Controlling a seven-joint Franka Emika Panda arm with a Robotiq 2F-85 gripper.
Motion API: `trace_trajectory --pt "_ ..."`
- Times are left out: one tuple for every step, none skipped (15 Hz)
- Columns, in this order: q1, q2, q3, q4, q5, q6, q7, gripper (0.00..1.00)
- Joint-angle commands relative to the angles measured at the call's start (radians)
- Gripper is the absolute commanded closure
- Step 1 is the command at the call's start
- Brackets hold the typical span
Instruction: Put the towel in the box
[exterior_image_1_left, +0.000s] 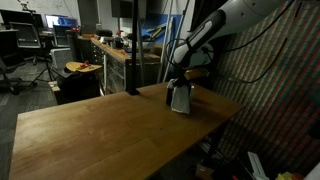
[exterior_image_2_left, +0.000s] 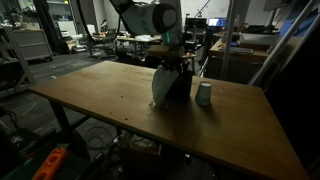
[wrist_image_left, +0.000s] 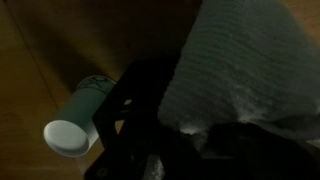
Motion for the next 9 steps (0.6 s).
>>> trace_trajectory --pt "0.004 0.065 0.039 0.063 0.020 -0.081 -0.073 0.92" --pt "0.006 0.076 0.046 0.077 0.019 -0.099 -0.082 0.92" --pt "0.008 0.085 0.052 0.089 0.018 -0.118 -0.089 0.92" --pt "0.008 0.091 0.058 0.099 0.018 -0.135 -0.096 0.92" --pt "0.008 0.096 0.059 0.110 0.016 -0.149 -0.099 0.92" --pt "0.004 0.097 0.060 0.119 0.019 -0.166 -0.105 0.92" --pt "0.001 0.099 0.059 0.127 0.020 -0.177 -0.110 0.92" --pt "-0.007 0.100 0.059 0.136 0.030 -0.193 -0.118 0.92" --pt "-0.010 0.102 0.058 0.143 0.032 -0.200 -0.120 0.92"
